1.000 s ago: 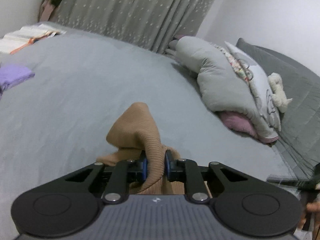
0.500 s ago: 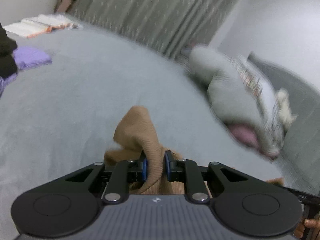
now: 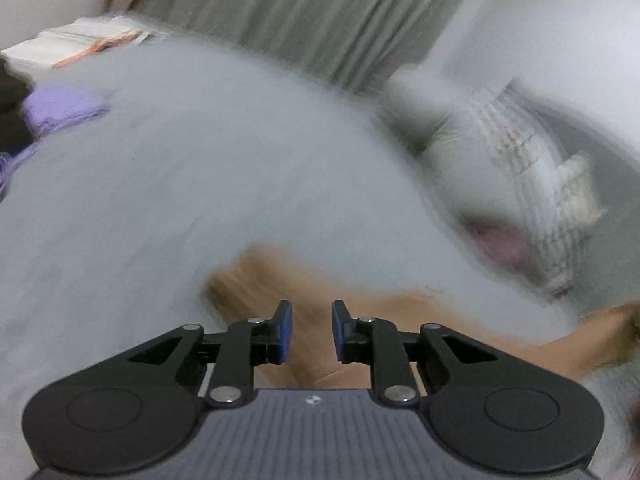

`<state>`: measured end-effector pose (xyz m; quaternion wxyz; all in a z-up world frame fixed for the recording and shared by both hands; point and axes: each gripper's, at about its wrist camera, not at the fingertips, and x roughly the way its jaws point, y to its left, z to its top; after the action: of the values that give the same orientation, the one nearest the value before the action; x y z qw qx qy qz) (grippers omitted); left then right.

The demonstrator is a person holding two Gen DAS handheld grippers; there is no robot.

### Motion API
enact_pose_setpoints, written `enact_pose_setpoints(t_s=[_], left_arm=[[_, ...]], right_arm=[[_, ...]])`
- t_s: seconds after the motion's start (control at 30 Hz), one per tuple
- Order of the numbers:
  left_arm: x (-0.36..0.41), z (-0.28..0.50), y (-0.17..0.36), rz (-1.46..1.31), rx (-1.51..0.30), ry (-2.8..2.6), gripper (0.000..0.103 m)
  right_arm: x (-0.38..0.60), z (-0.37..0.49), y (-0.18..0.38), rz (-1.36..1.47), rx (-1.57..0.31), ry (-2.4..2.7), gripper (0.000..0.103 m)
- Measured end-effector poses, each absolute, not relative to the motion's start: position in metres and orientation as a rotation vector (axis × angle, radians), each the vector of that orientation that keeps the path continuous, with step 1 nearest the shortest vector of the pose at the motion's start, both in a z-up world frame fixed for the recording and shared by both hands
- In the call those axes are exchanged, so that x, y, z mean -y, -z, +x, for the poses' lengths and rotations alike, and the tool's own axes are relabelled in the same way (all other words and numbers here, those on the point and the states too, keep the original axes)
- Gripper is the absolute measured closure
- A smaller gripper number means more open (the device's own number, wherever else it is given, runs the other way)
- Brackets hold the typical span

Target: Fold clothes

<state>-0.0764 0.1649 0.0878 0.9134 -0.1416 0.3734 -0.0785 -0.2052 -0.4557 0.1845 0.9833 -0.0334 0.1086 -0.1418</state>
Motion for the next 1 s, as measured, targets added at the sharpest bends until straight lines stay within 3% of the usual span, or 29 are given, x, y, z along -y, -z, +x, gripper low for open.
enact_pose_setpoints(t_s=[0.03,0.07,0.17,0.2,0.33,0.43,0.47,0.53,0.57,0.6,0.67,0.83,1.0], left_arm=[[-0.164,-0.071,-0.084,-0.309,-0.778,0.157,0.082],[-0.164,-0.068,-0.082,-0.352,-0.782,0.181,0.075],[-0.157,-0.062,-0.078,-0.422,-0.794,0.268,0.041],[-0.154,-0.06,-0.077,-0.414,-0.804,0.283,0.036],[-0.133,-0.052,-0.065,-0.337,-0.851,0.292,0.036],[-0.116,-0.048,-0.059,-0.323,-0.867,0.304,0.036],[-0.111,-0.046,-0.057,-0.324,-0.859,0.302,0.038],[-0.105,-0.043,-0.056,-0.324,-0.827,0.291,0.058],[-0.101,-0.042,-0.053,-0.335,-0.807,0.295,0.084],[-0.1,-0.044,-0.052,-0.345,-0.796,0.304,0.097],[-0.104,-0.043,-0.059,-0.393,-0.735,0.327,0.102],[-0.137,-0.042,-0.104,-0.648,-0.537,0.383,0.103],[-0.146,-0.044,-0.156,-0.642,-0.473,0.411,0.103]], right_arm=[[0.458,-0.202,-0.182,-0.06,-0.225,0.321,0.091],[0.455,-0.199,-0.177,-0.065,-0.233,0.352,0.091],[0.445,-0.187,-0.156,-0.053,-0.277,0.408,0.091],[0.451,-0.183,-0.15,-0.034,-0.323,0.415,0.091],[0.463,-0.173,-0.132,0.083,-0.418,0.347,0.09],[0.461,-0.175,-0.135,0.108,-0.383,0.321,0.09],[0.458,-0.174,-0.137,0.101,-0.373,0.315,0.09],[0.452,-0.175,-0.141,0.081,-0.355,0.302,0.09],[0.449,-0.178,-0.143,0.082,-0.341,0.294,0.09],[0.447,-0.18,-0.144,0.083,-0.326,0.287,0.09],[0.444,-0.188,-0.152,0.103,-0.271,0.264,0.09],[0.447,-0.209,-0.2,0.197,-0.068,0.184,0.09],[0.431,-0.206,-0.261,0.123,0.011,0.17,0.091]])
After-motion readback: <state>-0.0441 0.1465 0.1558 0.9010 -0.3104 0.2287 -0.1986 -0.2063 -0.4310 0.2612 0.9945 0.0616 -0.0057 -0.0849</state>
